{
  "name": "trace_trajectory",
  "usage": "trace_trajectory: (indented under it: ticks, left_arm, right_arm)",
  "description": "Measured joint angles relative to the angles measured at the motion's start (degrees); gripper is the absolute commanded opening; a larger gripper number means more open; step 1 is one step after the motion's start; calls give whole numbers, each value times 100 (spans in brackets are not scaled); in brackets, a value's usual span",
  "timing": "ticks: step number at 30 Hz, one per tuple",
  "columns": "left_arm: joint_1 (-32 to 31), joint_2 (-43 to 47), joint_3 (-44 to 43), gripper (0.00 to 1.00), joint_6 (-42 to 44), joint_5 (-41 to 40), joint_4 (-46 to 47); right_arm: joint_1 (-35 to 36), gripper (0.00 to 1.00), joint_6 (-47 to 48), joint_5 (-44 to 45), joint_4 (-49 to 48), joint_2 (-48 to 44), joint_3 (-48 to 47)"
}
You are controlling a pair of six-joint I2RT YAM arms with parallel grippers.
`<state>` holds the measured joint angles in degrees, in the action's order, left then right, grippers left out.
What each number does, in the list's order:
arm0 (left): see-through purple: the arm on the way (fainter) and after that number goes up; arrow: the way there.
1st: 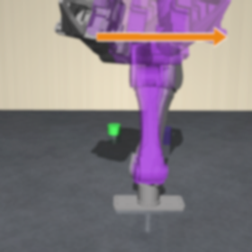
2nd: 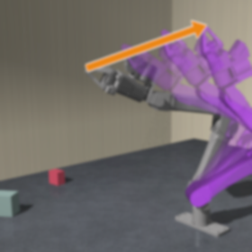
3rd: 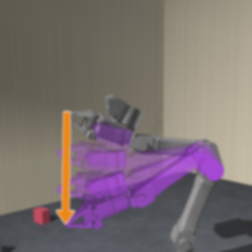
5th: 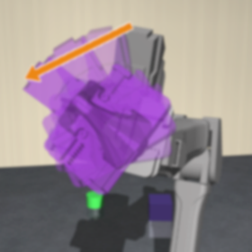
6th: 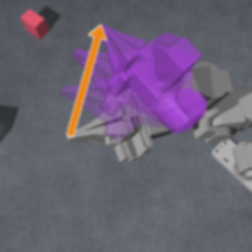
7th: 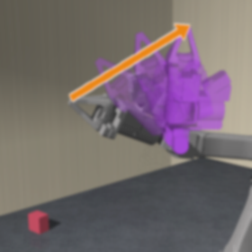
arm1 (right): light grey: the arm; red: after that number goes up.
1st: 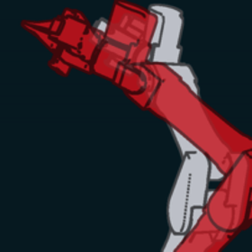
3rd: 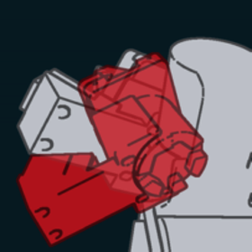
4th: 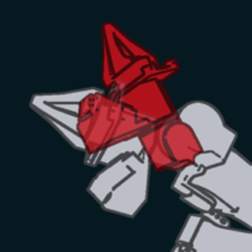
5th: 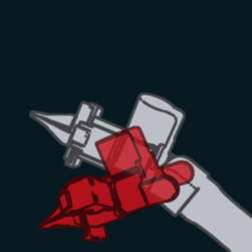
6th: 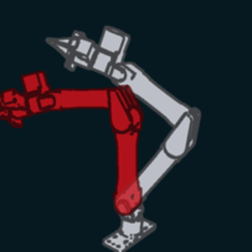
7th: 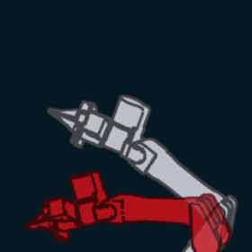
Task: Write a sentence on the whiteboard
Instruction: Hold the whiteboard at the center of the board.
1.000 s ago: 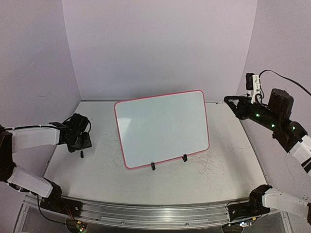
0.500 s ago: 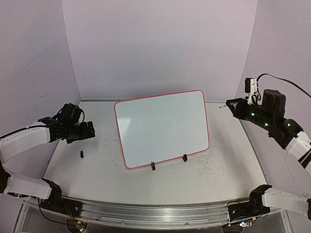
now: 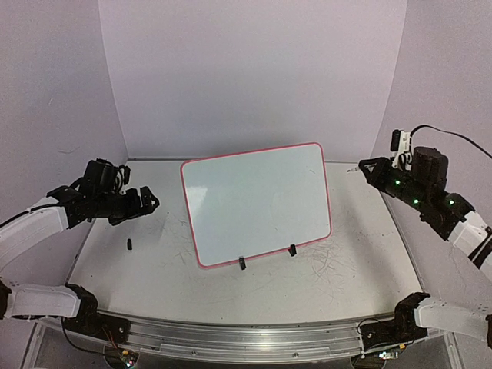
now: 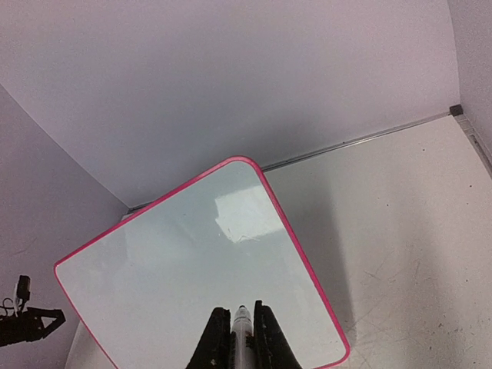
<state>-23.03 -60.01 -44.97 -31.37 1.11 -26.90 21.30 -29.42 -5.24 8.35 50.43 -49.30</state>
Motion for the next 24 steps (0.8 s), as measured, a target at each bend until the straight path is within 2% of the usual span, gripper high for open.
trace_trajectory:
  ticks: [8, 17, 24]
  left_arm:
    - [16, 614, 251, 99, -111, 851, 520]
    - [17, 1174, 567, 100, -152, 1187, 994]
    - [17, 1254, 1192, 99, -733, 1234, 2377]
  right_arm:
    - [26, 0, 371, -43, -46, 909, -724]
    - [26, 0, 964, 309, -99, 984, -817]
    - [26, 0, 1570, 275, -289, 791, -636]
